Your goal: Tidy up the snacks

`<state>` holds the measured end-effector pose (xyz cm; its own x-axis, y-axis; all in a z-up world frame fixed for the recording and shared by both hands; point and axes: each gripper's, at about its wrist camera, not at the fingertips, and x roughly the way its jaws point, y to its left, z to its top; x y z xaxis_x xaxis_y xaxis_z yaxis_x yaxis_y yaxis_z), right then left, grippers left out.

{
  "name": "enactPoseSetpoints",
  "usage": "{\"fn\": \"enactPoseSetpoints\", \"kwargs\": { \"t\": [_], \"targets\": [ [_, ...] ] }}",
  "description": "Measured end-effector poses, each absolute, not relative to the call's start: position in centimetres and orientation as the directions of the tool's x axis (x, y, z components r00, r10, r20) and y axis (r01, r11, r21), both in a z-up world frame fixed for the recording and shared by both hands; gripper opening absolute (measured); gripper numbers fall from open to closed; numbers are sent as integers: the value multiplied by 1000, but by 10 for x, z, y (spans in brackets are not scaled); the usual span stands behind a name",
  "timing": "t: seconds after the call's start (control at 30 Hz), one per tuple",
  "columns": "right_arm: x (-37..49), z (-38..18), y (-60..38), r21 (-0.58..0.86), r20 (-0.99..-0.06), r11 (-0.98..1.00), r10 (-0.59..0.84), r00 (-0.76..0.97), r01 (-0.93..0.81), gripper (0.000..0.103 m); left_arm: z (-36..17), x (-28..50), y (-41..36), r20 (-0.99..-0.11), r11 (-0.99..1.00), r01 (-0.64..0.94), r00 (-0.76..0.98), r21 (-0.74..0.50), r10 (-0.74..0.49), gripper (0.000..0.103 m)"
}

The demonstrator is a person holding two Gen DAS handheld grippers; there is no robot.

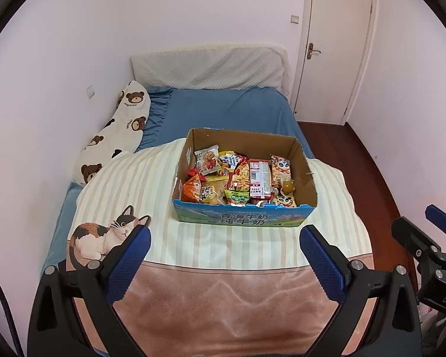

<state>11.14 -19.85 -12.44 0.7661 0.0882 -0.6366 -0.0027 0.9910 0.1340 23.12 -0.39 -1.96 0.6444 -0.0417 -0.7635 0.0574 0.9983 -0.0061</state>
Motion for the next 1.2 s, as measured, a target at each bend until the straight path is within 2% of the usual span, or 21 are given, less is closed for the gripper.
{"fn": "enactPoseSetpoints", "kwargs": {
  "t": [0.7,1.2],
  "targets": [
    [206,-161,-207,109,-664,992,23,748,67,103,-62,316,-4,-789,997,6,612,80,60,103],
    [246,-192,-207,98,-711,991,8,703,87,103,-85,345,-10,-826,997,8,561,76,59,103]
  ]
}}
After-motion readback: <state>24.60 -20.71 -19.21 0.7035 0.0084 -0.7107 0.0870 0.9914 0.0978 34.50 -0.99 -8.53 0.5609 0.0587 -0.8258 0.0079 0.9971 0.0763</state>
